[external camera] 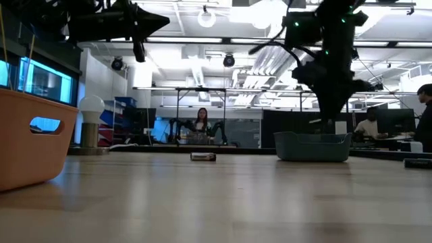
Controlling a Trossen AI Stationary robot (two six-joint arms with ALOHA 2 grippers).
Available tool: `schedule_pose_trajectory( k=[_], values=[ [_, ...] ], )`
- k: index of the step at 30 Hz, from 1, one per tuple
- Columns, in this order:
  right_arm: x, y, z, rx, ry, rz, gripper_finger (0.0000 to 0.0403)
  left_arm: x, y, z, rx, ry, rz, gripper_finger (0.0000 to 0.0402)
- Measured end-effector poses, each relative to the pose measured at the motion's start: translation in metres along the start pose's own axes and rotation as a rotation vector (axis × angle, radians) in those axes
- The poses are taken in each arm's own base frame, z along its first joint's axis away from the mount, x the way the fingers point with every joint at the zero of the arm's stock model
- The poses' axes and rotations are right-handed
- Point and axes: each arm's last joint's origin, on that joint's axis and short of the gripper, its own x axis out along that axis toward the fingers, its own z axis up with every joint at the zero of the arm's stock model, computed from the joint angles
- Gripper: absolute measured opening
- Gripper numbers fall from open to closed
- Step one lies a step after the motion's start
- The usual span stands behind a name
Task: Sort batteries
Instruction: Put the black battery into the blue bin
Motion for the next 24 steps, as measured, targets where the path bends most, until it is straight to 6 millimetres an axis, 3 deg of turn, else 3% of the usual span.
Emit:
schedule_pose_trajectory(
  k=[5, 10, 15, 18, 24],
  values=[
    [0.015, -0.007, 0.003, 0.099, -0.104, -0.057, 0.0041, 0.000, 0.000, 0.000, -0.005, 0.000, 0.001, 0.0000],
    [0.013, -0.010, 0.009, 0.113, -0.122, -0.056, 0.0126, 0.000, 0.000, 0.000, -0.024, 0.000, 0.001, 0.0000],
    [0.012, -0.010, 0.002, -0.003, 0.022, 0.016, 0.0197, 0.000, 0.001, -0.001, -0.028, 0.009, 0.008, 0.0000],
    [0.004, -0.009, -0.014, -0.071, 0.083, 0.013, 0.0211, 0.000, 0.002, -0.002, -0.035, 0.021, 0.017, 0.0000],
    [-0.002, -0.021, -0.068, -0.188, 0.177, -0.106, 0.0205, 0.000, 0.002, -0.003, -0.016, 0.024, 0.025, 0.0000]
  ],
)
